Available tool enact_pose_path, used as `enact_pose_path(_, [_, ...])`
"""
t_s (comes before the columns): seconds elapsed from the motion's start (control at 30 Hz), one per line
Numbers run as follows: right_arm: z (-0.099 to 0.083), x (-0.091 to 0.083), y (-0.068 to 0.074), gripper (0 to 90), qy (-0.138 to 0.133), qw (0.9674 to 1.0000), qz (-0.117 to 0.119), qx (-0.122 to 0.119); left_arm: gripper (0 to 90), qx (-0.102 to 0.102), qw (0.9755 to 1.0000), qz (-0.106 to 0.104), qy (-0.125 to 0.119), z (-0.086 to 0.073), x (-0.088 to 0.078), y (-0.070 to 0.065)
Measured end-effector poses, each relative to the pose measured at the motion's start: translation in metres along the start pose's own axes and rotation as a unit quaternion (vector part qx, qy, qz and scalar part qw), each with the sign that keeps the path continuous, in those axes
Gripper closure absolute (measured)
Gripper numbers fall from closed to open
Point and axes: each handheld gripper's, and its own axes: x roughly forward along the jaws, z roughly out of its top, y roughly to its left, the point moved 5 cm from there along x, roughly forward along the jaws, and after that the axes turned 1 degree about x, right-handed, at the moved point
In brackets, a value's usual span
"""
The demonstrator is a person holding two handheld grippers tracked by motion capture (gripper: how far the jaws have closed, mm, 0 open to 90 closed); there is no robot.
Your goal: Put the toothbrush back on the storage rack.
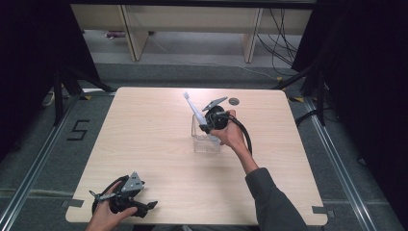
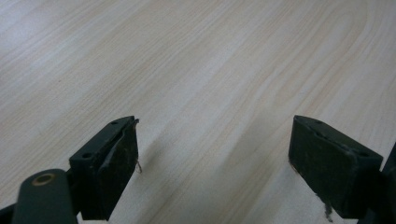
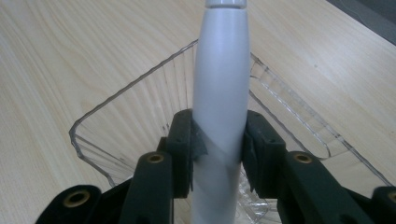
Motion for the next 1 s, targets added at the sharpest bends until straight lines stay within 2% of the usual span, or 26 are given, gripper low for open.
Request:
enact_pose_path(0.03, [0.0, 0.0, 0.0, 66.7, 0.0, 1.0, 0.0, 0.0, 15.6, 0.001, 1.0, 0.002, 0.0, 0.0, 0.0, 0.0])
enact_pose_path(0.07, [0.0, 0.0, -0.003, 66.8, 0.006, 0.9997, 0.001, -0.022, 15.5, -0.009, 0.9999, -0.006, 0.003, -0.001, 0.0, -0.002])
enact_pose_path(0.1, [0.0, 0.0, -0.001, 66.8, 0.013, 0.9999, -0.001, -0.004, 15.5, -0.009, 0.9999, -0.006, 0.004, -0.001, 0.0, -0.002])
enact_pose_path(0.17, [0.0, 0.001, -0.001, 66.7, 0.021, 0.9998, -0.001, 0.001, 15.5, -0.01, 0.9999, -0.007, 0.003, -0.001, 0.0, -0.002])
enact_pose_path(0.27, [-0.001, 0.003, 0.0, 66.7, 0.032, 0.9995, 0.001, 0.002, 15.5, -0.008, 0.9999, -0.006, 0.003, -0.001, 0.0, -0.002])
enact_pose_path(0.3, [-0.001, 0.005, -0.002, 66.7, 0.033, 0.9994, 0.0, -0.01, 15.5, -0.006, 1.0, -0.006, 0.003, -0.001, 0.0, -0.002])
enact_pose_path(0.37, [-0.002, 0.006, -0.002, 66.7, 0.034, 0.9994, 0.003, -0.009, 15.5, -0.006, 0.9999, -0.007, 0.004, -0.001, 0.0, -0.002])
enact_pose_path(0.4, [-0.002, 0.008, -0.003, 66.7, 0.038, 0.9992, 0.001, -0.013, 15.5, -0.015, 0.9999, -0.007, 0.003, -0.001, 0.0, -0.003])
enact_pose_path(0.43, [-0.002, 0.008, -0.001, 66.6, 0.043, 0.9991, 0.003, -0.004, 15.5, -0.015, 0.9999, -0.007, 0.003, -0.001, 0.0, -0.003])
enact_pose_path(0.57, [-0.003, 0.009, -0.002, 66.5, 0.048, 0.9988, -0.001, -0.006, 15.5, -0.012, 0.9999, -0.007, 0.003, -0.001, 0.0, -0.002])
enact_pose_path(0.67, [-0.004, 0.009, 0.001, 66.1, 0.053, 0.9986, 0.007, 0.006, 15.5, -0.009, 0.9999, -0.006, 0.003, -0.001, 0.0, -0.002])
enact_pose_path(0.77, [-0.003, 0.008, 0.0, 65.7, 0.047, 0.9989, 0.002, 0.0, 15.5, -0.015, 0.9999, -0.007, 0.003, -0.001, 0.0, -0.003])
enact_pose_path(0.8, [-0.002, 0.004, 0.003, 65.3, 0.054, 0.9979, 0.001, 0.034, 15.5, -0.005, 1.0, -0.006, 0.003, -0.001, 0.0, -0.002])
enact_pose_path(0.83, [-0.001, 0.002, 0.002, 65.4, 0.045, 0.9988, 0.003, 0.019, 15.5, -0.009, 0.9999, -0.006, 0.002, -0.001, 0.0, -0.002])
enact_pose_path(0.87, [-0.001, 0.002, 0.002, 65.4, 0.045, 0.9988, 0.003, 0.019, 15.6, -0.009, 0.9999, -0.006, 0.002, -0.001, 0.0, -0.002])
enact_pose_path(0.9, [0.0, -0.004, 0.005, 64.8, 0.046, 0.9984, 0.009, 0.031, 15.5, -0.009, 0.9999, -0.006, 0.002, -0.001, 0.0, -0.002])
enact_pose_path(0.93, [0.002, -0.005, 0.001, 64.3, 0.025, 0.9997, 0.002, 0.0, 15.5, -0.01, 0.9999, -0.006, 0.003, -0.001, 0.0, -0.002])
enact_pose_path(1.0, [0.003, -0.011, 0.002, 62.7, 0.017, 0.9998, 0.004, 0.004, 15.5, -0.009, 0.9999, -0.006, 0.004, -0.001, 0.0, -0.002])
